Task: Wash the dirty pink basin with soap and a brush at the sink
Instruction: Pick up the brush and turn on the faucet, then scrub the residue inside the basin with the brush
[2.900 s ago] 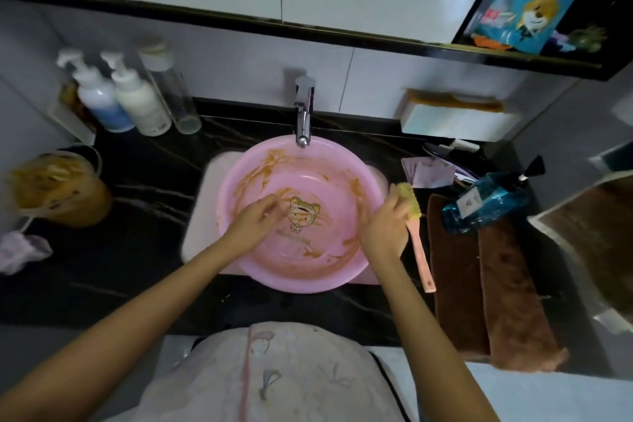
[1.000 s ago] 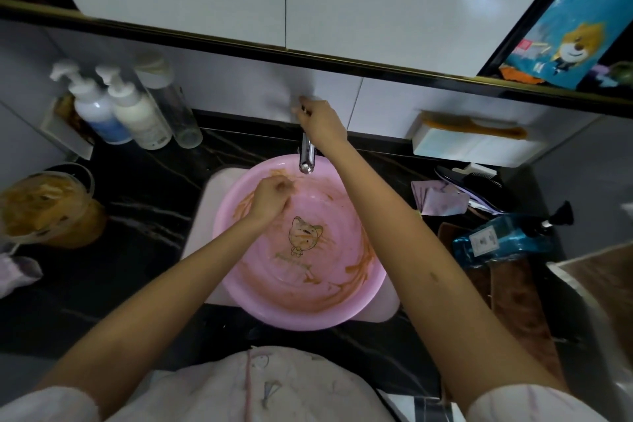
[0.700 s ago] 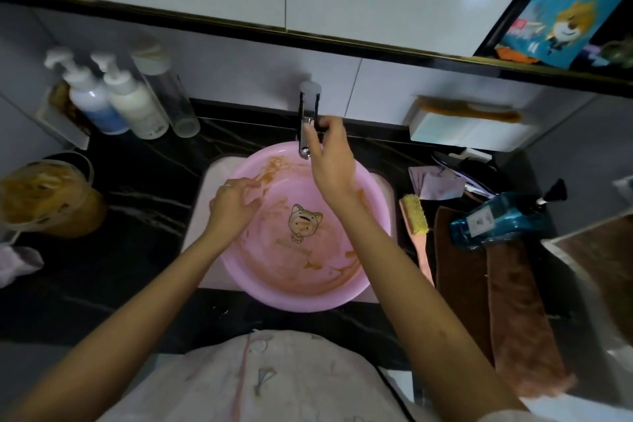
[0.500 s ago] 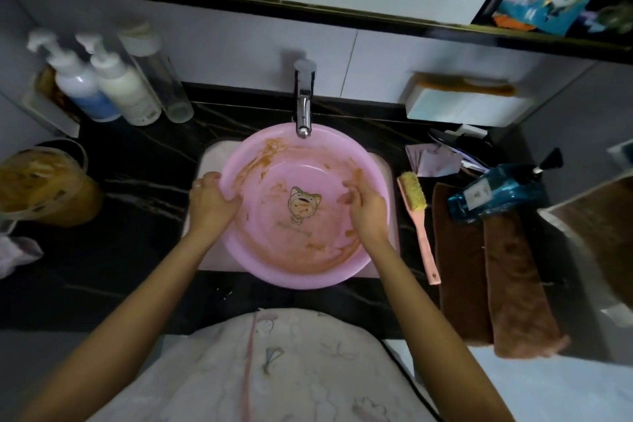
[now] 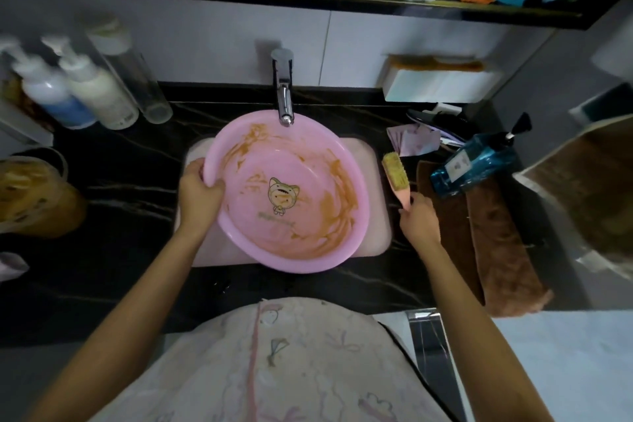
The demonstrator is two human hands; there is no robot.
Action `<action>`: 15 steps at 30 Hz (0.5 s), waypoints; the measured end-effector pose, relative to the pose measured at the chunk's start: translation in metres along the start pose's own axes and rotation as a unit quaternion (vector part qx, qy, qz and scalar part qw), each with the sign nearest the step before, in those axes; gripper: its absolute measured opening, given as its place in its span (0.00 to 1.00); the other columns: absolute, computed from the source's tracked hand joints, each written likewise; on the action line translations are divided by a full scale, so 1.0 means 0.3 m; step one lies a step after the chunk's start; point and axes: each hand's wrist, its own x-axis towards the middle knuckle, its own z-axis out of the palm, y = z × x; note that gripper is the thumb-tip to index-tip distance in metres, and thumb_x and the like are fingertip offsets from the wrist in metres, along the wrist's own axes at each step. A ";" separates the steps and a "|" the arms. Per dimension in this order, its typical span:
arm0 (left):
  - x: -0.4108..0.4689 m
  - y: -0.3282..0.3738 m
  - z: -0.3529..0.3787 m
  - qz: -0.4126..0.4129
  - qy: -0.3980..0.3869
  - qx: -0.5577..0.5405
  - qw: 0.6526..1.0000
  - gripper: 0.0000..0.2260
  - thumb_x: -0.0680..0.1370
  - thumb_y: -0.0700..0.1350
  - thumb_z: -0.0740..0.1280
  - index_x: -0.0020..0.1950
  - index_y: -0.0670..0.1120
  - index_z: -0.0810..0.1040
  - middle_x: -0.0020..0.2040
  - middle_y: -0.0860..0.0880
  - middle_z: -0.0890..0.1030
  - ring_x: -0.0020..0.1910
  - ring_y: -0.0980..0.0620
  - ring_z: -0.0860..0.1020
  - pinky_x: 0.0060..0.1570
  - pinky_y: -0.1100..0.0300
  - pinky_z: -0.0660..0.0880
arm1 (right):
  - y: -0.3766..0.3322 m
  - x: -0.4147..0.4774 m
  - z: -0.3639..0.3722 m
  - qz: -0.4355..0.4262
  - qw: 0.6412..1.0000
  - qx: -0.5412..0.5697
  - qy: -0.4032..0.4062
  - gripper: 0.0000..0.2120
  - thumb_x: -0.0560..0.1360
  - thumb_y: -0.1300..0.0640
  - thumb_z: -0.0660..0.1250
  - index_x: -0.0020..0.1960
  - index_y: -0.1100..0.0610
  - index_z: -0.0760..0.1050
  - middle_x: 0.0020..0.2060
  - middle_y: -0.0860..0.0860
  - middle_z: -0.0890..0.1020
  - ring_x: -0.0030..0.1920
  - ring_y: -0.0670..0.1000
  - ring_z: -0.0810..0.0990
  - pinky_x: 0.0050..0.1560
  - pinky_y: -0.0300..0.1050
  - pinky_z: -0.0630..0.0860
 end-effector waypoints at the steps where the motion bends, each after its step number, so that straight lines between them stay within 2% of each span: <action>1: 0.009 0.005 -0.003 0.014 -0.001 -0.002 1.000 0.17 0.72 0.31 0.63 0.61 0.38 0.75 0.51 0.45 0.78 0.49 0.50 0.76 0.46 0.60 0.71 | -0.004 0.002 -0.003 -0.003 1.000 0.016 0.003 0.17 0.77 0.64 0.61 0.65 0.62 0.69 0.59 0.60 0.74 0.55 0.59 0.77 0.55 0.51 0.73; 4: 0.031 0.030 -0.010 0.029 0.004 0.014 0.999 0.20 0.71 0.31 0.61 0.62 0.41 0.76 0.51 0.44 0.80 0.49 0.50 0.77 0.46 0.59 0.72 | -0.030 -0.020 -0.017 -0.092 0.994 0.057 -0.011 0.18 0.78 0.60 0.59 0.67 0.55 0.66 0.57 0.56 0.75 0.49 0.55 0.79 0.51 0.53 0.78; 5: 0.046 0.047 -0.017 0.038 0.007 0.027 0.999 0.20 0.71 0.31 0.61 0.62 0.41 0.76 0.51 0.44 0.80 0.49 0.49 0.77 0.46 0.59 0.72 | -0.056 -0.029 -0.020 -0.124 0.988 0.077 -0.046 0.21 0.78 0.57 0.58 0.71 0.50 0.61 0.58 0.53 0.74 0.50 0.53 0.79 0.50 0.53 0.79; 7: 0.056 0.075 -0.023 0.056 0.009 0.055 0.997 0.20 0.70 0.30 0.61 0.60 0.41 0.76 0.49 0.45 0.79 0.47 0.49 0.76 0.45 0.60 0.70 | -0.109 -0.046 -0.027 -0.174 0.974 0.030 -0.140 0.30 0.80 0.54 0.55 0.75 0.40 0.45 0.56 0.49 0.73 0.50 0.51 0.78 0.51 0.52 0.78; 8: 0.062 0.088 -0.027 0.063 0.007 0.069 0.996 0.20 0.70 0.30 0.61 0.60 0.41 0.76 0.48 0.46 0.78 0.46 0.50 0.75 0.44 0.60 0.70 | -0.147 -0.046 -0.020 -0.185 0.967 -0.006 -0.176 0.31 0.81 0.53 0.54 0.75 0.40 0.39 0.57 0.51 0.74 0.51 0.52 0.78 0.52 0.51 0.77; 9: 0.065 0.094 -0.028 0.065 0.003 0.076 0.995 0.19 0.71 0.30 0.61 0.60 0.41 0.76 0.47 0.46 0.78 0.46 0.50 0.75 0.43 0.60 0.69 | -0.189 -0.047 -0.013 -0.185 0.960 -0.023 -0.207 0.31 0.81 0.51 0.53 0.76 0.42 0.38 0.59 0.53 0.74 0.54 0.54 0.78 0.55 0.50 0.75; 11: 0.073 0.093 -0.036 0.068 -0.005 0.079 0.995 0.18 0.71 0.30 0.61 0.59 0.41 0.76 0.46 0.47 0.77 0.45 0.50 0.75 0.40 0.64 0.69 | -0.281 -0.049 0.020 -0.179 0.951 -0.042 -0.250 0.27 0.82 0.50 0.51 0.77 0.45 0.45 0.66 0.54 0.72 0.59 0.55 0.76 0.57 0.48 0.74; 13: 0.080 0.074 -0.045 0.070 -0.015 0.073 0.995 0.18 0.71 0.31 0.61 0.58 0.41 0.77 0.46 0.48 0.78 0.45 0.51 0.76 0.37 0.69 0.69 | -0.356 -0.061 0.067 -0.205 0.942 -0.091 -0.249 0.24 0.82 0.55 0.51 0.76 0.47 0.53 0.69 0.54 0.69 0.62 0.56 0.74 0.55 0.47 0.74; 15: 0.087 0.049 -0.053 0.061 -0.034 0.057 0.996 0.18 0.71 0.31 0.62 0.59 0.42 0.78 0.48 0.48 0.80 0.47 0.50 0.78 0.40 0.66 0.72 | -0.403 -0.073 0.124 -0.268 0.931 -0.109 -0.222 0.24 0.81 0.59 0.53 0.75 0.46 0.58 0.68 0.55 0.69 0.63 0.58 0.73 0.54 0.47 0.73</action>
